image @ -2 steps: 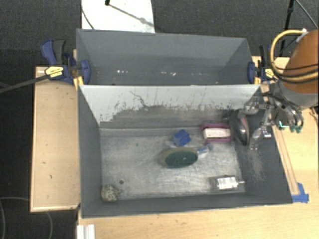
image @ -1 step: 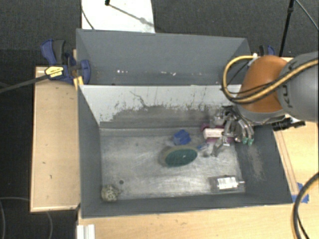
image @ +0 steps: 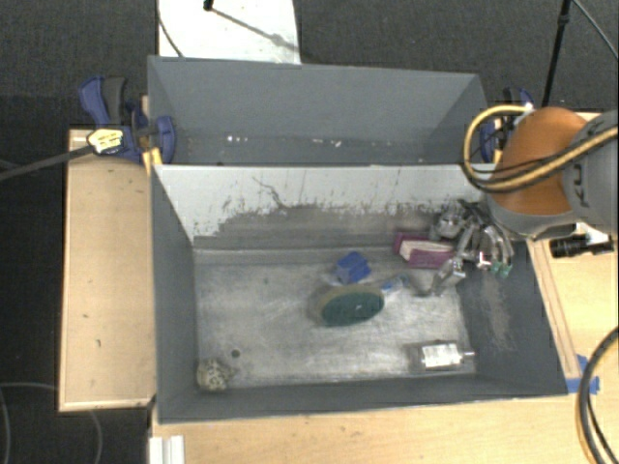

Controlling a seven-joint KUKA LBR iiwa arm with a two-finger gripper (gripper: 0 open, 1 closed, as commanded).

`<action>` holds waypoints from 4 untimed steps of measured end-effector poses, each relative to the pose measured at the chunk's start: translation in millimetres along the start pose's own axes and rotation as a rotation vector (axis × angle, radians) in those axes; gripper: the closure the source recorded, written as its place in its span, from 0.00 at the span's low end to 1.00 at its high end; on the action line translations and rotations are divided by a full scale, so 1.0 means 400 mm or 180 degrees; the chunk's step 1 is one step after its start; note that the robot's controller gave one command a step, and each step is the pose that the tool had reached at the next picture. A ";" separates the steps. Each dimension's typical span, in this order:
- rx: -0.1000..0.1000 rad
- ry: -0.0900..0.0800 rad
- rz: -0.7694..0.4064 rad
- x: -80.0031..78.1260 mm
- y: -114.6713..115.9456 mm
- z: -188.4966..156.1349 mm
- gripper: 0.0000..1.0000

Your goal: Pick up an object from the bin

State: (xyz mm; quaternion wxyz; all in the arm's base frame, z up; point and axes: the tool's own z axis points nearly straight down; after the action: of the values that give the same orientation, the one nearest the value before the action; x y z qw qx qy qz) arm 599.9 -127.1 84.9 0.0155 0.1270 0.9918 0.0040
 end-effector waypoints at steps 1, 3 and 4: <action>0.0021 0.0064 0.1030 0.018 -0.016 0.022 0.00; -0.0009 0.0069 0.2552 0.009 -0.013 0.026 0.00; 0.0021 0.0075 0.2550 0.011 -0.026 0.024 1.00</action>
Offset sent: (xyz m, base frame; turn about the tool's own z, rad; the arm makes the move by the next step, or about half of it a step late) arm -0.0178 -0.0215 -0.0149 0.4053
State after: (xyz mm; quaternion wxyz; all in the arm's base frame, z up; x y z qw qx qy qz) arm 593.1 -136.1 75.1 0.0009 0.5036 0.8639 0.0079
